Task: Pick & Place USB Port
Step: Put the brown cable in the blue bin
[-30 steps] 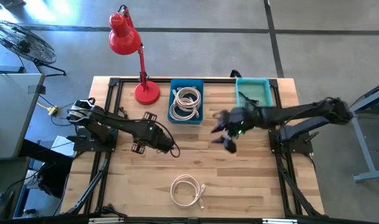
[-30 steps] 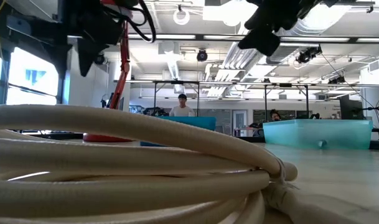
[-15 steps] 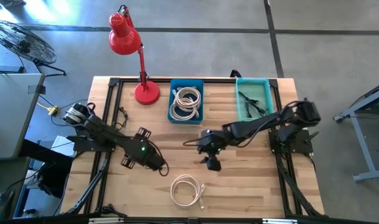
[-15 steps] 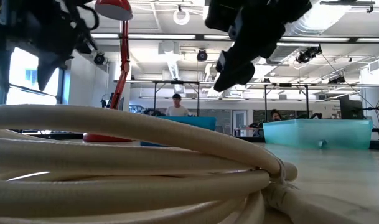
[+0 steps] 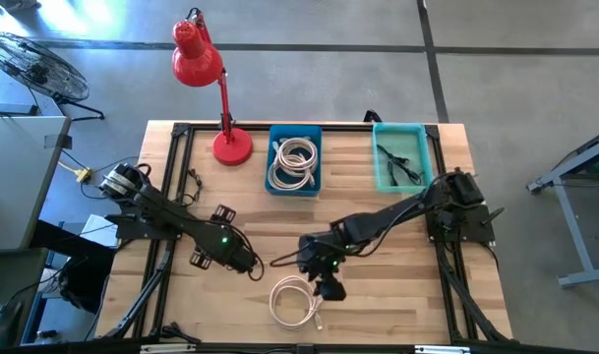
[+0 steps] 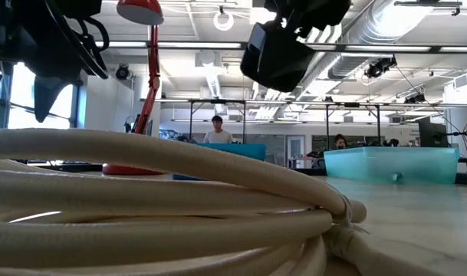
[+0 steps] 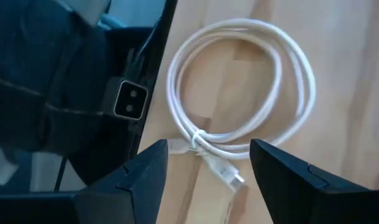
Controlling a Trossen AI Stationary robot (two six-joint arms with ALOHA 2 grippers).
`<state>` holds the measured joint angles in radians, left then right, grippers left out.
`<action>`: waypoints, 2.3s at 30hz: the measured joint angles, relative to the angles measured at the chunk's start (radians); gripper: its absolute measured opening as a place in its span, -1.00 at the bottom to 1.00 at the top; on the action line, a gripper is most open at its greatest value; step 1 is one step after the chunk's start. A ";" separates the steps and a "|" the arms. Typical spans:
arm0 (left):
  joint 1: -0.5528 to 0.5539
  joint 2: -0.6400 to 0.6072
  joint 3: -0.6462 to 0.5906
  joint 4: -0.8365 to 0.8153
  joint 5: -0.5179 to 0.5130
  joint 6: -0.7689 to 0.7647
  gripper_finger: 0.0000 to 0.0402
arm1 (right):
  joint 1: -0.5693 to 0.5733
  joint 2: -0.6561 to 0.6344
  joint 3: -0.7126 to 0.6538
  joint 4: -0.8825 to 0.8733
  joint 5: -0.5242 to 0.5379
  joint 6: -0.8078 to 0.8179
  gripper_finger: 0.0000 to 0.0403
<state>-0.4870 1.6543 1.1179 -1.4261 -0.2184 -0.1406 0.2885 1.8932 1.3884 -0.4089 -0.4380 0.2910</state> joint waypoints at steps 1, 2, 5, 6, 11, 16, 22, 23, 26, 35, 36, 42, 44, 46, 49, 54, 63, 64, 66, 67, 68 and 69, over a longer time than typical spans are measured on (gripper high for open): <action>0.000 0.000 0.000 0.003 0.000 0.000 0.10 | 0.004 0.015 0.017 -0.009 -0.009 -0.005 0.09; 0.000 0.000 0.000 0.010 0.000 0.000 0.10 | 0.007 0.032 0.034 -0.016 -0.018 -0.007 0.09; 0.000 0.000 0.000 0.022 0.001 0.000 0.10 | 0.007 0.093 0.084 -0.034 -0.041 -0.004 0.09; 0.000 0.000 0.000 0.023 0.001 0.000 0.10 | 0.007 0.115 0.102 -0.049 -0.041 -0.005 0.09; -0.001 0.000 0.000 0.007 0.013 0.000 0.10 | -0.010 0.222 0.213 -0.139 -0.009 -0.058 0.09; -0.049 0.000 0.000 -0.057 0.055 -0.033 0.10 | -0.032 0.299 0.320 -0.230 0.119 -0.104 0.09; -0.151 -0.003 0.000 -0.131 0.049 -0.139 0.10 | -0.043 0.367 0.366 -0.313 0.175 -0.111 0.09; -0.171 -0.003 0.000 -0.134 0.045 -0.154 0.10 | -0.043 0.377 0.365 -0.310 0.164 -0.112 0.09; -0.219 -0.003 0.000 -0.136 0.014 -0.192 0.10 | -0.042 0.396 0.367 -0.279 0.111 -0.105 0.09; -0.304 -0.003 0.000 -0.137 -0.025 -0.275 0.10 | -0.047 0.413 0.369 -0.290 0.144 -0.040 0.07; -0.308 -0.003 0.000 -0.136 -0.025 -0.282 0.10 | -0.050 0.413 0.369 -0.295 0.168 -0.032 0.04; -0.306 -0.003 0.000 -0.134 -0.052 -0.293 0.10 | -0.069 0.414 0.368 -0.314 0.304 -0.056 -0.45; -0.306 -0.003 0.000 -0.117 -0.088 -0.293 0.10 | -0.081 0.416 0.367 -0.314 0.326 -0.071 -0.73; -0.306 -0.003 0.000 -0.090 -0.140 -0.293 0.10 | -0.093 0.416 0.367 -0.312 0.335 -0.086 -0.91; -0.306 -0.003 0.000 -0.007 -0.203 -0.279 0.10 | -0.096 0.416 0.367 -0.305 0.396 -0.075 -0.88; -0.306 -0.003 0.000 0.150 -0.212 -0.175 0.10 | -0.097 0.409 0.365 -0.303 0.473 -0.081 -0.95; -0.306 -0.001 0.000 0.307 -0.218 -0.177 0.10 | -0.088 0.293 0.361 -0.418 0.725 -0.063 -0.97; -0.306 0.000 0.000 0.315 -0.220 -0.177 0.10 | -0.082 0.275 0.362 -0.443 0.751 -0.053 -0.97; -0.306 0.000 0.000 0.337 -0.233 -0.178 0.10 | -0.071 0.246 0.362 -0.490 0.796 -0.027 -0.97; -0.306 0.000 0.000 0.347 -0.252 -0.178 0.10 | -0.065 0.232 0.360 -0.508 0.812 -0.019 -0.97; -0.306 0.000 0.000 0.354 -0.281 -0.177 0.10 | -0.058 0.215 0.360 -0.514 0.823 -0.015 -0.97; -0.306 0.000 0.000 0.360 -0.315 -0.175 0.10 | -0.050 0.193 0.360 -0.515 0.837 -0.013 -0.97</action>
<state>-0.7925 1.6539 1.1179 -1.0660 -0.5329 -0.3156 0.2388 2.0858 1.7489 -0.9242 0.3992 0.2778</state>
